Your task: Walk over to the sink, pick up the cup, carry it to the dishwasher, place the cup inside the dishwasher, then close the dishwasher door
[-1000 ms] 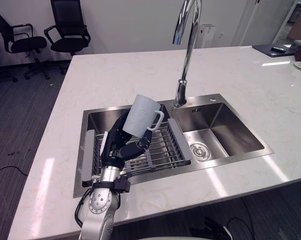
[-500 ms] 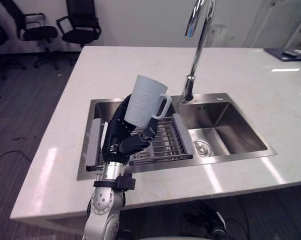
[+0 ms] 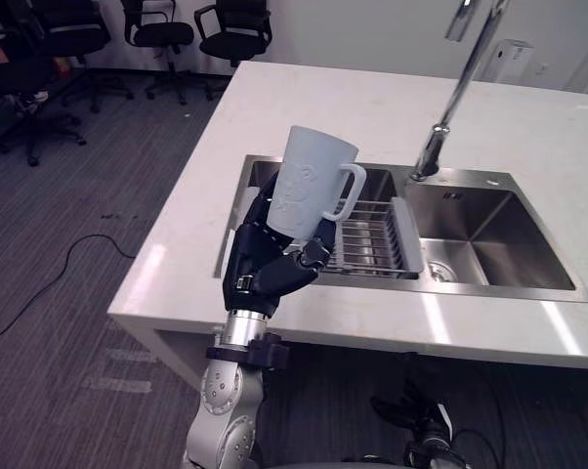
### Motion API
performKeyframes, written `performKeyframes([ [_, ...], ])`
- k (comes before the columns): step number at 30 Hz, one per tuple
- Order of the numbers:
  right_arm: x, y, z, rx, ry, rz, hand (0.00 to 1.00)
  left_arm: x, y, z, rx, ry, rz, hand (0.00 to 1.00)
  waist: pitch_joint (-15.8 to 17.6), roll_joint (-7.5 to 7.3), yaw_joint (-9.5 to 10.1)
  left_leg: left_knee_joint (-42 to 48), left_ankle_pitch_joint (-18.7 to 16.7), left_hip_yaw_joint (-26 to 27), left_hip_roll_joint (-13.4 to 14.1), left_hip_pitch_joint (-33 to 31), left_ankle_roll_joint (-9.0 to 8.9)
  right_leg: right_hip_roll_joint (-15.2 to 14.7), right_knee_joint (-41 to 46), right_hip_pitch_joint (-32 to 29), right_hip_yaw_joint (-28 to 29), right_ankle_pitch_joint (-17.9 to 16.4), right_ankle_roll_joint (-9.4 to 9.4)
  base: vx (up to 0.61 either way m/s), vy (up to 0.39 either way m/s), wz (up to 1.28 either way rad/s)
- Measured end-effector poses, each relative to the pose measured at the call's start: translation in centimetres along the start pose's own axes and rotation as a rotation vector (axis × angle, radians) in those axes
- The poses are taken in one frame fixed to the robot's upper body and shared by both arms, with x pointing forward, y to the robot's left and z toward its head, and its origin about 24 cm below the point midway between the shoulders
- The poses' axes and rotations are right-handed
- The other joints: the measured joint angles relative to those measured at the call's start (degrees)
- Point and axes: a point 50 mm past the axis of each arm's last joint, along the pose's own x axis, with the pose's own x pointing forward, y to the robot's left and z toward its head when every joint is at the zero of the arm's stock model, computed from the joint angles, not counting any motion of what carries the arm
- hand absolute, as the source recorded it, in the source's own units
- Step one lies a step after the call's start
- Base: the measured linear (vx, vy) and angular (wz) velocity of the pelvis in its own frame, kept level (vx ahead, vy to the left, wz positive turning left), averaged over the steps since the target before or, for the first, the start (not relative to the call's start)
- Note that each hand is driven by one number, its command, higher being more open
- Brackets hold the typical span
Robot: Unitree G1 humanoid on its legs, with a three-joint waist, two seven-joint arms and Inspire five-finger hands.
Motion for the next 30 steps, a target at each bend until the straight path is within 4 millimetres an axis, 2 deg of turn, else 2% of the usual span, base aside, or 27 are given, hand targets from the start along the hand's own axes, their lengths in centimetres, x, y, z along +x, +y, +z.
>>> performKeyframes([
  [1, -0.4, 0.7, -1.0, 0.006, 0.03, 0.025, 0.9, -0.1, 0.5, -0.6, 0.022, 0.03, 0.005, 0.3, -0.91, -1.16, -0.35, -1.68, 1.57, -0.67, -2.09, 0.09, 0.7, -0.39, -2.67, 0.79, 1.96, 0.86, 0.42, -0.04, 0.166, 0.26],
  [2, -0.5, 0.8, -1.4, 0.005, 0.044, 0.031, 0.9, -0.1, 0.7, -1.0, 0.027, 0.046, 0.009, 0.3, -1.09, -1.43, -0.73, -1.87, 1.88, -1.14, -2.81, 0.08, 1.14, -0.68, -3.71, 1.34, 2.32, 1.37, 0.64, 0.0, 0.146, 0.51],
  [4, -0.5, 0.7, -2.3, -0.003, 0.089, 0.029, 0.9, -0.3, 1.1, -1.9, 0.035, 0.09, 0.028, 0.3, -2.0, -1.76, -1.2, -2.5, 2.34, -1.94, -4.84, 0.05, 2.22, -1.38, -7.08, 3.47, 3.43, 3.6, 1.01, 0.02, 0.155, 0.34],
  [6, -0.3, 0.8, -2.3, -0.009, 0.099, 0.031, 0.9, -0.4, 1.4, -1.9, 0.047, 0.095, 0.028, 0.3, -2.1, -1.63, -1.22, -2.87, 2.63, -1.87, -5.52, -0.06, 2.61, -1.65, -8.74, 3.77, 3.81, 4.68, 1.47, 0.03, 0.095, 0.02],
  [8, -0.1, 0.7, -2.4, -0.016, 0.111, 0.028, 0.9, -0.4, 1.5, -1.9, 0.055, 0.098, 0.025, 0.3, -2.21, -1.42, -1.52, -3.01, 2.69, -1.83, -5.81, 0.04, 2.63, -1.58, -9.85, 4.29, 3.83, 5.3, 2.0, 0.01, 0.028, -0.02],
  [16, 0.2, -1.2, -1.9, -0.078, 0.105, -0.004, 0.9, -0.5, 1.6, -2.0, 0.058, 0.105, 0.025, 0.3, -3.1, 0.04, -1.7, -6.12, 4.84, -2.43, -5.44, 2.07, 2.09, -0.94, -8.99, 4.82, 3.76, 5.34, 1.82, -0.01, -0.036, 0.03],
  [17, 0.1, -1.3, -2.0, -0.08, 0.107, -0.008, 0.9, -0.5, 1.5, -2.0, 0.058, 0.105, 0.025, 0.3, -3.06, 0.15, -1.72, -6.44, 5.25, -3.26, -5.54, 2.1, 2.09, -0.94, -7.56, 4.79, 3.76, 4.86, 1.18, -0.08, -0.018, 0.38],
  [18, 0.1, -1.4, -2.1, -0.084, 0.109, -0.014, 0.9, -0.6, 1.5, -2.0, 0.056, 0.108, 0.023, 0.3, -3.03, 0.15, -1.94, -6.44, 5.37, -4.7, -5.88, 1.83, 2.14, -0.81, -5.44, 4.37, 5.56, 3.23, -0.56, -0.09, -0.01, 0.54],
  [19, 0.0, -1.4, -2.2, -0.087, 0.11, -0.014, 0.9, -0.6, 1.5, -2.1, 0.058, 0.11, 0.022, 0.3, -2.94, -0.02, -2.17, -6.27, 5.41, -5.79, -6.28, 1.52, 2.19, -0.74, -4.32, 4.2, 7.39, 1.76, -1.29, -0.11, -0.004, 0.77],
  [20, -0.1, -1.2, -2.4, -0.084, 0.117, -0.012, 0.9, -0.7, 1.6, -2.1, 0.064, 0.115, 0.023, 0.3, -2.96, -0.7, -2.66, -5.95, 5.61, -7.35, -7.3, 1.02, 2.26, -0.81, -2.99, 4.06, 10.5, -0.76, -0.82, -0.12, -0.045, 0.86],
  [21, -0.3, -1.1, -2.6, -0.088, 0.121, -0.007, 0.9, -0.9, 1.9, -2.1, 0.068, 0.121, 0.034, 0.3, -2.97, -0.86, -2.42, -5.81, 5.78, -8.89, -8.02, 0.61, 2.17, -0.93, -1.33, 3.68, 11.13, -2.16, 0.51, -0.13, -0.071, 0.78],
  [23, -0.4, -0.7, -2.7, -0.102, 0.116, 0.011, 0.9, -1.3, 2.3, -2.1, 0.073, 0.125, 0.059, 0.3, -3.1, -0.67, -0.95, -6.24, 6.1, -10.08, -8.09, -0.18, 2.13, -0.93, -0.73, 3.2, 10.14, -2.53, 1.02, -0.08, -0.076, 0.5],
  [24, -0.4, -0.2, -2.5, -0.11, 0.105, 0.032, 0.9, -1.5, 2.6, -1.9, 0.075, 0.12, 0.076, 0.3, -3.36, -0.01, -0.58, -6.46, 6.66, -11.92, -8.19, -1.22, 1.61, -0.87, -0.95, 3.2, 8.63, -2.62, 1.14, -0.06, -0.082, 0.73],
  [28, -0.2, 1.6, -0.6, -0.121, 0.018, 0.089, 0.9, -1.4, 2.5, -1.6, 0.038, 0.093, 0.117, 0.3, -3.08, 0.08, 0.83, -6.31, 10.27, -19.14, -8.97, -5.59, 0.58, -0.81, -0.53, 3.43, 1.12, -2.46, 0.85, -0.02, -0.09, 0.95],
  [30, 0.1, 2.2, 0.5, -0.129, -0.029, 0.097, 0.9, -1.6, 2.6, -1.4, 0.025, 0.08, 0.153, 0.3, -2.82, -0.01, 0.67, -6.94, 12.95, -17.53, -9.43, -7.39, 1.14, -1.25, -0.69, 3.84, -1.29, -2.69, 0.44, -0.02, -0.049, 1.19],
])
